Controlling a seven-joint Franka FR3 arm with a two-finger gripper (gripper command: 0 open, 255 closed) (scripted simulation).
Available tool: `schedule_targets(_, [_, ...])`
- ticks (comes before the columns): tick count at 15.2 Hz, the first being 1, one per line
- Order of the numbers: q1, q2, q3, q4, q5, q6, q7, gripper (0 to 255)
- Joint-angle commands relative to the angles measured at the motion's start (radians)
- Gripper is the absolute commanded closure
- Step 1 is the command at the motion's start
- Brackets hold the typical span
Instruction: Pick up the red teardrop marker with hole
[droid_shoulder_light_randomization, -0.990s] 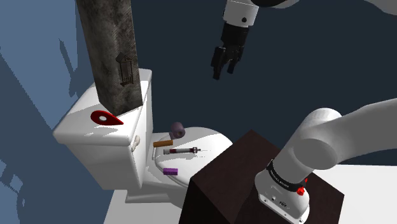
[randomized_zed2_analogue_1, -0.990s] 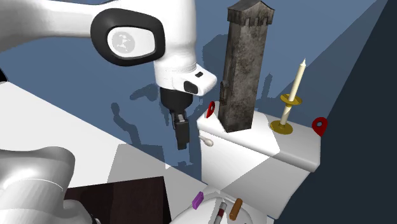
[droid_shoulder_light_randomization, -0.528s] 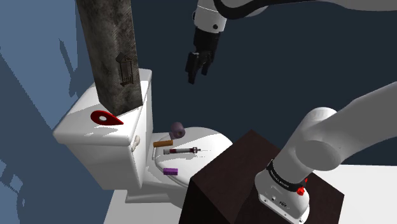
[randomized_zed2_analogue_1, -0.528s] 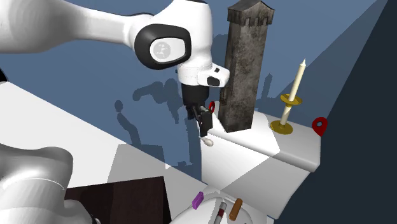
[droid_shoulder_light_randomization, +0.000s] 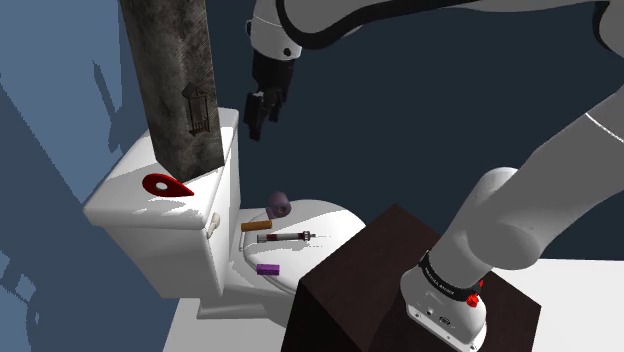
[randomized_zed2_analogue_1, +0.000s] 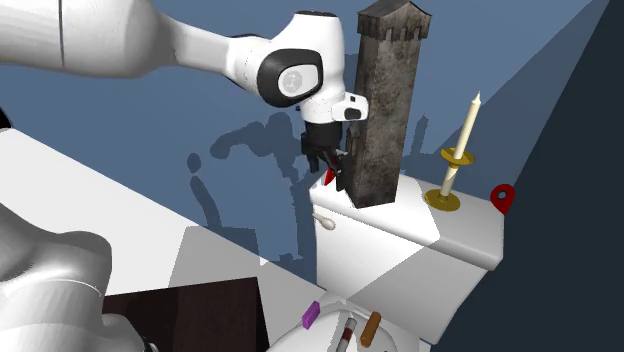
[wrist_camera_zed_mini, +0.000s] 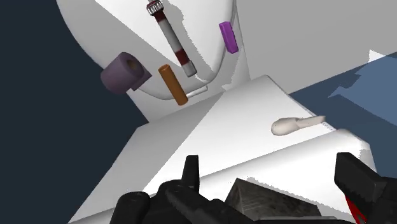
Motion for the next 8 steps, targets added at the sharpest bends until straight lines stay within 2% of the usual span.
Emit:
schedule_targets(1, [0.014, 0.06, 0.023, 0.038, -0.018, 0.037, -0.01, 0])
schedule_targets(8, [0.07, 0.255, 0.095, 0.191, -0.11, 0.118, -0.027, 0])
